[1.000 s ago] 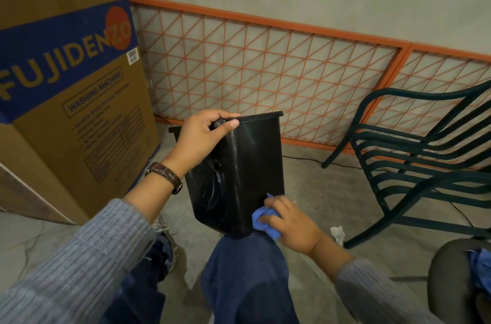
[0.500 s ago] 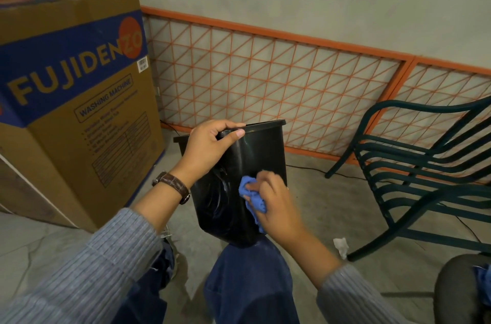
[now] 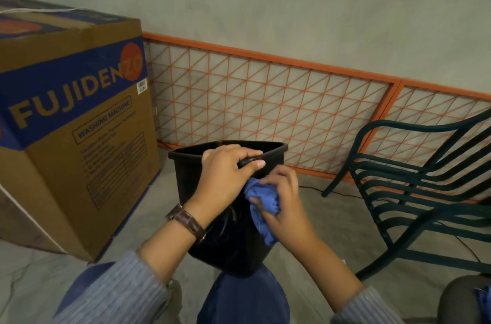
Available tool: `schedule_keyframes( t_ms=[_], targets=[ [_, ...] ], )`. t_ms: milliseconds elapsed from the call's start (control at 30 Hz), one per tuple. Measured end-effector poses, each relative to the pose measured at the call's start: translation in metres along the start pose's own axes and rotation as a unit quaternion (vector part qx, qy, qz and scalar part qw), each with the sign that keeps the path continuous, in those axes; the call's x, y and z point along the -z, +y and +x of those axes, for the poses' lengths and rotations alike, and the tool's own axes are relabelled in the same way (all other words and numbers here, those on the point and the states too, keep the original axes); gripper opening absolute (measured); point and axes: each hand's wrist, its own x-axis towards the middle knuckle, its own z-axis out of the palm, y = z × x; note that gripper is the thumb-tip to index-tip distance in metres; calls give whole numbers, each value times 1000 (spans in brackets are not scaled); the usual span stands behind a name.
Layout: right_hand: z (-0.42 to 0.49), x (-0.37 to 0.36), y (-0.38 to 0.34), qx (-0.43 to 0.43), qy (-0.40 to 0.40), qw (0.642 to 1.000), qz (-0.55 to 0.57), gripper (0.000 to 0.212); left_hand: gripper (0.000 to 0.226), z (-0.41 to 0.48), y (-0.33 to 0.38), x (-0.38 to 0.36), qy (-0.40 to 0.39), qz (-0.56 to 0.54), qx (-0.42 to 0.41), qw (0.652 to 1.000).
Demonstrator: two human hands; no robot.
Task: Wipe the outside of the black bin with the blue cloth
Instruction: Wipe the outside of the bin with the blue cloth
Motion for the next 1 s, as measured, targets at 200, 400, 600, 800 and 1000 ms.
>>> schedule_keyframes(
  t_ms=[200, 400, 600, 800, 1000],
  targets=[
    [13, 40, -9, -73, -31, 992, 94, 58, 53, -14, 40, -7, -33, 63, 0, 997],
    [7, 49, 1, -34, -14, 998, 60, 39, 37, -2, 15, 32, -191, 37, -49, 980],
    [2, 48, 11, -96, 37, 991, 90, 35, 34, 20, -45, 60, -181, 55, -86, 978],
    [-5, 33, 12, -178, 218, 942, 181, 24, 29, 7, -34, 34, -42, 77, -107, 990],
    [-13, 5, -4, -271, 336, 869, 240, 4, 26, 9, -35, 27, -17, 69, -88, 994]
  ],
)
